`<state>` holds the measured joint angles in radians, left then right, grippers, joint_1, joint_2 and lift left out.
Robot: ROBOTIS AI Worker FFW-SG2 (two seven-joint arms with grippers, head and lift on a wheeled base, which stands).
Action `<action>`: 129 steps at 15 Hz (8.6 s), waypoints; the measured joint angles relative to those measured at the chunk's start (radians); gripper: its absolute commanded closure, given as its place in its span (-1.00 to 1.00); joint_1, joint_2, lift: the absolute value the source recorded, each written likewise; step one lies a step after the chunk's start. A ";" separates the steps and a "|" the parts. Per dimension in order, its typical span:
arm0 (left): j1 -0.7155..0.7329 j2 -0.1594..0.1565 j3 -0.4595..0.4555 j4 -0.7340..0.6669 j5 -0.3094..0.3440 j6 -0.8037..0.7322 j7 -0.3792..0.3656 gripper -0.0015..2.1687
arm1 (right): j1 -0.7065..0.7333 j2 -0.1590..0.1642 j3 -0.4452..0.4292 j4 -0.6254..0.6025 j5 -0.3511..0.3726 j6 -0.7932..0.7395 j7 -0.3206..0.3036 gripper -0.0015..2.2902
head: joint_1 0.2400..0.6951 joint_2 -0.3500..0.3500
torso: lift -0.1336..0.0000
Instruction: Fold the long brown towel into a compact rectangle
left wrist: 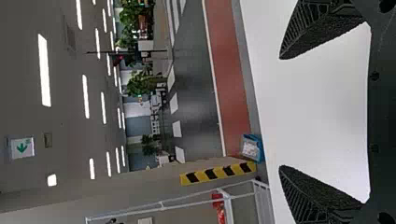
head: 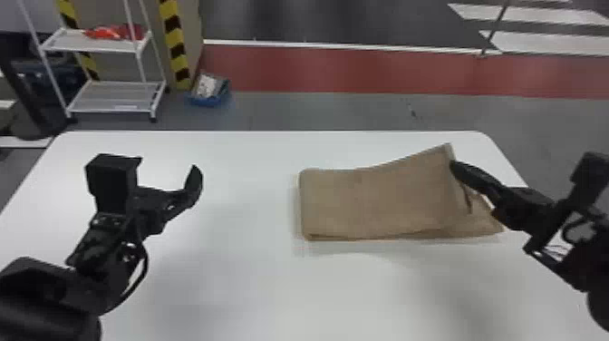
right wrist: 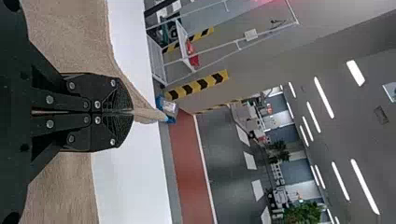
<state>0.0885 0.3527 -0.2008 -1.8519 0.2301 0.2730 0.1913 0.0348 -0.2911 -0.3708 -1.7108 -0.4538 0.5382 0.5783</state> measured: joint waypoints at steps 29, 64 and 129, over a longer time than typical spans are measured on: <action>0.010 0.011 0.004 0.005 -0.017 0.027 -0.001 -0.96 | -0.216 -0.074 -0.053 0.477 0.165 -0.160 0.097 -0.99 | 1.00 -0.63 | -0.92; -0.297 -0.333 -0.422 0.398 0.207 0.145 -0.055 -0.48 | 0.109 -0.029 -0.265 0.312 0.096 -0.409 0.128 -0.94 | 1.00 -1.00 | -0.92; -0.125 -0.108 -0.193 0.102 0.049 0.079 -0.079 -0.92 | -0.347 0.101 0.224 0.290 0.230 0.332 -0.085 -0.58 | 1.00 -0.46 | -0.92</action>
<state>-0.0365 0.2446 -0.3936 -1.7501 0.2793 0.3524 0.1127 -0.3123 -0.1902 -0.1468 -1.4204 -0.2240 0.8700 0.4929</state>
